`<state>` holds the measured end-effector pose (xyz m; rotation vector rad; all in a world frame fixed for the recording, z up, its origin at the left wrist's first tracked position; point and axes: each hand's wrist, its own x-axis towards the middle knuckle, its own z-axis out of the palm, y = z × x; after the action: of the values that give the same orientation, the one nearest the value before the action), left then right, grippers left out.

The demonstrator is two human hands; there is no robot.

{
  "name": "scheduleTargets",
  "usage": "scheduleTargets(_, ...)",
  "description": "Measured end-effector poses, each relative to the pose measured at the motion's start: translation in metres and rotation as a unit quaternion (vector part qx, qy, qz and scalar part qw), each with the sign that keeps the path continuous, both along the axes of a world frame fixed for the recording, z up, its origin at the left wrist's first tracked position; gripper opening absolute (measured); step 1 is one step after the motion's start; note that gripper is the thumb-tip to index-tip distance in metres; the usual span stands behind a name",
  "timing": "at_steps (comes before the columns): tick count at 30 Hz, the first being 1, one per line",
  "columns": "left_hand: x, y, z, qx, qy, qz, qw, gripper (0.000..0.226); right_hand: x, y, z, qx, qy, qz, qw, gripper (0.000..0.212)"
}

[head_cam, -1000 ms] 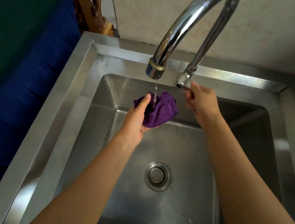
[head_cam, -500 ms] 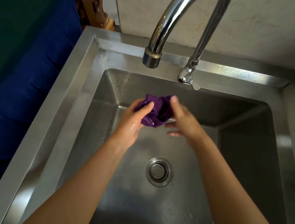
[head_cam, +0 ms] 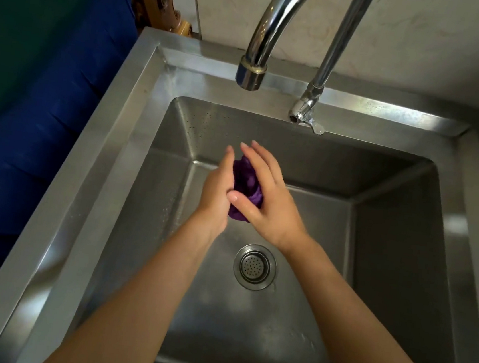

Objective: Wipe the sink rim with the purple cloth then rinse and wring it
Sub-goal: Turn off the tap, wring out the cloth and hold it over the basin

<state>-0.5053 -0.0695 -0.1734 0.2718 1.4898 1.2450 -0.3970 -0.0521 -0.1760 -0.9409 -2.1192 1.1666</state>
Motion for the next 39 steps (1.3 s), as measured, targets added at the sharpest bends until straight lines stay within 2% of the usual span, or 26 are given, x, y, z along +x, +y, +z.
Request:
scheduleTargets(3, 0.002, 0.003, 0.005, -0.024, 0.020, 0.080, 0.996, 0.053, -0.008, -0.004, 0.003, 0.142, -0.057, -0.068, 0.986, 0.050)
scheduleTargets(6, 0.002, 0.003, 0.009, -0.044, 0.177, 0.075, 0.980, 0.057, -0.013, -0.006, 0.000, 0.244, -0.081, -0.140, 0.956, 0.040)
scheduleTargets(8, 0.002, 0.001, 0.015, -0.046, 0.257, 0.059, 0.964, 0.060, -0.016, -0.004, -0.002, 0.274, -0.112, -0.163, 0.941, 0.040)
scheduleTargets(10, 0.003, 0.000, 0.019, -0.048, 0.326, 0.037, 0.943, 0.062, -0.020, -0.002, -0.002, 0.265, -0.138, -0.192, 0.935, 0.041)
scheduleTargets(13, 0.007, 0.001, 0.020, -0.035, 0.408, 0.016, 0.912, 0.063, -0.023, -0.001, 0.006, 0.168, -0.172, -0.189, 0.952, 0.049)
scheduleTargets(16, 0.009, 0.000, 0.019, -0.003, 0.444, 0.013, 0.896, 0.057, -0.022, 0.007, 0.016, 0.034, -0.171, -0.197, 0.965, 0.047)
scheduleTargets(20, 0.015, -0.008, 0.017, 0.047, 0.430, 0.023, 0.901, 0.043, -0.024, 0.027, 0.025, -0.190, -0.141, -0.188, 0.953, 0.051)
scheduleTargets(22, 0.011, -0.007, 0.011, 0.030, 0.419, 0.043, 0.906, 0.034, -0.022, 0.027, 0.030, -0.248, -0.126, -0.147, 0.949, 0.050)
scheduleTargets(24, 0.001, 0.000, 0.007, -0.011, 0.342, 0.067, 0.937, 0.035, -0.014, 0.022, 0.034, -0.265, -0.093, -0.111, 0.953, 0.051)
scheduleTargets(25, -0.004, 0.003, 0.007, -0.038, 0.277, 0.080, 0.957, 0.038, -0.008, 0.018, 0.033, -0.229, -0.084, -0.089, 0.966, 0.051)
scheduleTargets(27, -0.010, 0.009, 0.011, -0.091, 0.153, 0.089, 0.980, 0.037, 0.003, 0.013, 0.032, -0.058, -0.102, -0.029, 0.993, 0.056)
scheduleTargets(29, -0.011, 0.011, 0.016, -0.121, 0.064, 0.072, 0.988, 0.031, 0.005, 0.012, 0.027, 0.109, -0.142, 0.039, 0.983, 0.065)
scheduleTargets(31, -0.008, 0.014, 0.019, -0.128, 0.014, 0.045, 0.991, 0.030, -0.001, 0.017, 0.022, 0.148, -0.139, 0.054, 0.978, 0.067)
scheduleTargets(34, -0.001, 0.015, 0.026, -0.147, 0.031, 0.029, 0.988, 0.032, -0.009, 0.022, 0.021, 0.228, -0.099, 0.011, 0.968, 0.063)
scheduleTargets(37, 0.004, 0.013, 0.027, -0.124, 0.055, 0.068, 0.988, 0.038, -0.013, 0.023, 0.020, 0.310, -0.092, -0.047, 0.945, 0.060)
scheduleTargets(39, 0.005, 0.011, 0.021, -0.088, 0.128, 0.119, 0.981, 0.045, -0.016, 0.023, 0.019, 0.321, -0.106, -0.095, 0.936, 0.060)
